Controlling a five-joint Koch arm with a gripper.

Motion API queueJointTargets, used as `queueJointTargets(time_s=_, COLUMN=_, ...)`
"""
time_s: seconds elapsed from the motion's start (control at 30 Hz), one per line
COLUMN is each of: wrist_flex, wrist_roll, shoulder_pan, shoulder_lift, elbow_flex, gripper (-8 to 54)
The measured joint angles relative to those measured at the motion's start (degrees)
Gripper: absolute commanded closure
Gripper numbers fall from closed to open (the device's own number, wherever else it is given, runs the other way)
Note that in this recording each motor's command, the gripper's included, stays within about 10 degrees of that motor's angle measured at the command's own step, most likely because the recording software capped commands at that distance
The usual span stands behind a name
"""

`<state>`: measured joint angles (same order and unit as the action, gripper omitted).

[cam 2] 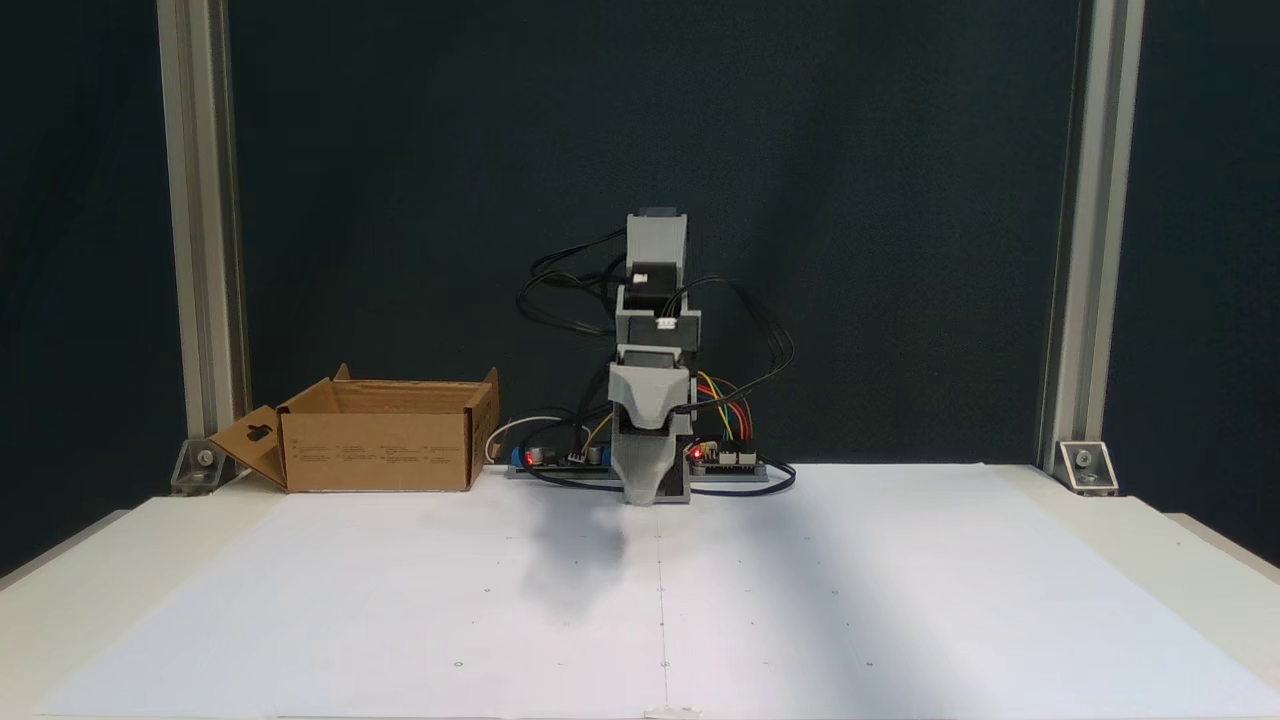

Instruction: Grasp a green dice and put it in the bin.

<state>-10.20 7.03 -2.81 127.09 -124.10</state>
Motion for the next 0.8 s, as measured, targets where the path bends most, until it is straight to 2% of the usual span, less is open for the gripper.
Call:
queueJointTargets(time_s=0.47, wrist_flex=21.8, wrist_roll=-0.3, shoulder_pan=1.1, shoulder_lift=2.4, elbow_flex=-22.5, gripper=1.3)
queueJointTargets(time_s=0.8, wrist_flex=35.3, wrist_roll=-0.4, shoulder_pan=3.4, shoulder_lift=2.4, elbow_flex=-27.9, gripper=1.4)
